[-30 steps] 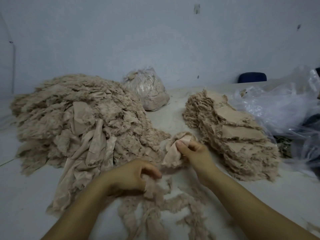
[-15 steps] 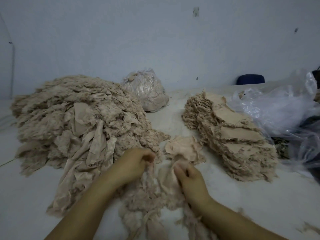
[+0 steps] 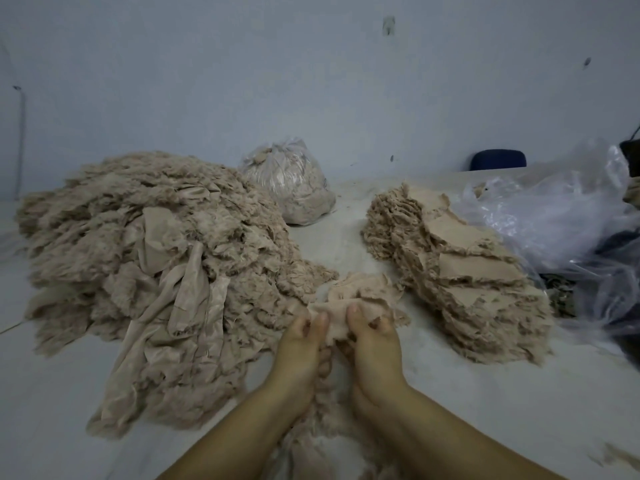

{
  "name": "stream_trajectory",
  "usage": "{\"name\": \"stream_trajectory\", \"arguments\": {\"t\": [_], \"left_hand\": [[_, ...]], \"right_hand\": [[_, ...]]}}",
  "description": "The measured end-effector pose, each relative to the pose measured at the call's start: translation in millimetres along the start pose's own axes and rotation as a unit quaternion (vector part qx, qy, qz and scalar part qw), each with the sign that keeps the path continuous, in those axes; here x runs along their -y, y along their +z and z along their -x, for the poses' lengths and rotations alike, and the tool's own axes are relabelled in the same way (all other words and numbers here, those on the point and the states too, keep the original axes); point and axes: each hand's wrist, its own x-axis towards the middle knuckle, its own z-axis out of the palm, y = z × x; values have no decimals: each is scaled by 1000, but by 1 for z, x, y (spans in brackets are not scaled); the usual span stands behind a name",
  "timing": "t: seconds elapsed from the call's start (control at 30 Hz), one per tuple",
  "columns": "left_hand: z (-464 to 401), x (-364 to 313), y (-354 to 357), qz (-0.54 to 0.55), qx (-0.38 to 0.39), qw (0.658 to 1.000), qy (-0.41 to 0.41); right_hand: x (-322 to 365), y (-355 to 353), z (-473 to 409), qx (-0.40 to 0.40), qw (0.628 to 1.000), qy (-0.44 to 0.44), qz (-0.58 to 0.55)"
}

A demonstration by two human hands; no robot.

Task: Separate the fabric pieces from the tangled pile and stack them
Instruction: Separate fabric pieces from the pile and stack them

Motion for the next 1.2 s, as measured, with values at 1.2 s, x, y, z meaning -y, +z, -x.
{"name": "stream_trajectory", "arguments": {"t": [1.2], "left_hand": [[-30,-32,1,-181,-75,970,143]], "right_hand": [[-11,-61,-2,230,861,-121,436]]}}
